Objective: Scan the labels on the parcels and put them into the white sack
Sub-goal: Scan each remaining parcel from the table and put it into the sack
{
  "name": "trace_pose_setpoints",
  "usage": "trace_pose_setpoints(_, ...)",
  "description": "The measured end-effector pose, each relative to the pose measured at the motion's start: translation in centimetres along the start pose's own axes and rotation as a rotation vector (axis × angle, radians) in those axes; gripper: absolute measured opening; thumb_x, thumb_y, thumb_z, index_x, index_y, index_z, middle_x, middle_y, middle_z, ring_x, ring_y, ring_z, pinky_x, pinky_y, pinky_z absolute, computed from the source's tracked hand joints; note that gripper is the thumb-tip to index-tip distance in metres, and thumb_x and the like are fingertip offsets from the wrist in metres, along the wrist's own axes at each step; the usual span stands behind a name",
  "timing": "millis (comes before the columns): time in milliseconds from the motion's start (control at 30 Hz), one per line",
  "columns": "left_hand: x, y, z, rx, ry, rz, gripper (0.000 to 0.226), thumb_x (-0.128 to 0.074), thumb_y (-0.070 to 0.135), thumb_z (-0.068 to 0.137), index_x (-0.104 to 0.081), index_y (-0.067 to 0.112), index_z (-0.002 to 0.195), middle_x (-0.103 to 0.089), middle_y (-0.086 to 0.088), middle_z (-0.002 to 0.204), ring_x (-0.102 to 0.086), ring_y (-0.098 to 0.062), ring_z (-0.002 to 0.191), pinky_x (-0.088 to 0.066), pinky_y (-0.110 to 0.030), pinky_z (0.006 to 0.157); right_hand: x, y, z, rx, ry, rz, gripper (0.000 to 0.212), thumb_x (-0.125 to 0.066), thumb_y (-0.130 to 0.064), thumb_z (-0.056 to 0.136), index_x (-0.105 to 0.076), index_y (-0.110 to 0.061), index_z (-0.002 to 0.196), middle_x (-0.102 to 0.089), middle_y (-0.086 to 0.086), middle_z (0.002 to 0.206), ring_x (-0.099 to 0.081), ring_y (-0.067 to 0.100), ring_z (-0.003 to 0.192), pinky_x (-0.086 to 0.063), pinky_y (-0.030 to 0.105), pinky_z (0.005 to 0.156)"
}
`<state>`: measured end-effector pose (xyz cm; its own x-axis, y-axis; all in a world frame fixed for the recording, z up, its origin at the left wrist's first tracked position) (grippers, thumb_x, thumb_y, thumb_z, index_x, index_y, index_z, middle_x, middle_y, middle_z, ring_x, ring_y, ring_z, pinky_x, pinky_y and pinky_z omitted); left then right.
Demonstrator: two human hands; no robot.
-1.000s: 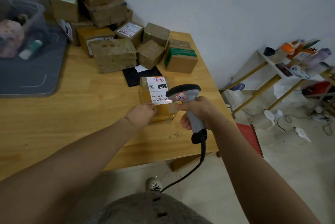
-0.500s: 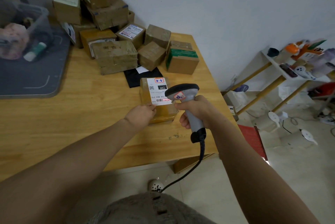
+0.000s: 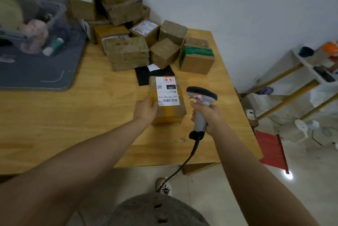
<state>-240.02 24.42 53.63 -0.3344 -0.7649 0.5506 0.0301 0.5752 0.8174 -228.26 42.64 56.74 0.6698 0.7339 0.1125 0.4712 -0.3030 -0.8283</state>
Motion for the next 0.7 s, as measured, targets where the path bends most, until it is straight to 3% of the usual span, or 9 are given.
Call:
trace_pose_setpoints(100,-1.8,-1.1,-0.2,0.273,-0.089,-0.339,0.026,-0.044,0.028,0.102,-0.062,0.011,0.11,-0.063,-0.006,0.108,-0.058,-0.026,0.098,-0.044,-0.026,0.074,-1.1,1.5,1.6,-0.07,-0.034,0.072,0.043,-0.08,-0.022,0.078,-0.057,-0.006,0.111,-0.064,0.01,0.094,-0.062,0.027,0.084,-0.052,0.039,0.065)
trace_pose_setpoints(200,-2.3,-2.2,-0.5,0.408,-0.044,-0.505,0.034,-0.05,0.034,0.099,-0.053,0.013,0.126,-0.06,-0.008,0.12,-0.057,-0.024,0.105,-0.045,-0.032,0.08,-2.0,2.6,2.8,-0.086,-0.067,0.088,0.036,-0.083,-0.021,0.074,-0.058,-0.011,0.098,-0.067,0.01,0.099,-0.065,0.029,0.09,-0.055,0.043,0.073)
trace_pose_setpoints(300,-1.5,-2.7,-0.8,0.494,0.029,-0.735,0.026,-0.059,0.037,0.094,-0.049,0.021,0.113,-0.06,-0.003,0.114,-0.059,-0.022,0.099,-0.047,-0.034,0.069,-2.7,2.7,3.8,-0.047,-0.071,0.092,0.029,-0.083,-0.015,0.073,-0.059,-0.016,0.09,-0.067,0.006,0.09,-0.065,0.026,0.085,-0.055,0.044,0.079)
trace_pose_setpoints(400,0.5,-2.8,-1.6,0.531,0.037,-0.931,0.024,-0.066,0.033,0.089,-0.05,0.026,0.106,-0.06,0.002,0.107,-0.056,-0.019,0.089,-0.045,-0.032,0.064,-4.9,2.1,3.8,-0.032,-0.146,0.104,0.029,-0.083,-0.009,0.072,-0.06,-0.014,0.089,-0.068,0.009,0.089,-0.066,0.03,0.085,-0.056,0.048,0.082)
trace_pose_setpoints(533,6.0,-5.6,-4.2,0.482,0.118,-1.078,0.049,-0.078,0.028,0.074,-0.052,0.028,0.116,-0.06,-0.003,0.122,-0.056,-0.028,0.111,-0.052,-0.048,0.089,-11.0,1.2,1.8,-0.009,-0.382,0.087,0.029,-0.082,-0.008,0.071,-0.062,-0.014,0.091,-0.066,0.007,0.087,-0.062,0.025,0.08,-0.052,0.045,0.078)
trace_pose_setpoints(700,12.5,-11.4,-10.7,0.5,0.39,-1.22,0.073,-0.081,0.034,0.061,-0.052,0.031,0.128,-0.059,-0.005,0.123,-0.058,-0.026,0.108,-0.052,-0.038,0.082,-20.7,3.4,-4.5,-0.127,-0.728,-0.016,0.031,-0.082,-0.015,0.071,-0.066,-0.015,0.099,-0.066,0.012,0.113,-0.061,0.032,0.108,-0.051,0.052,0.092)
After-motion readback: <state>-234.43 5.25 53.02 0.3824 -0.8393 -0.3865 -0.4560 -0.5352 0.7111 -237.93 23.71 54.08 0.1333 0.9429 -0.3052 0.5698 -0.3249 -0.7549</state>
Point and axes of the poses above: each hand's wrist, its own z-axis towards the middle knuckle, its own x-axis out of the back of the hand, y = z × x, the point moved 6 cm from there along z, towards the middle knuckle
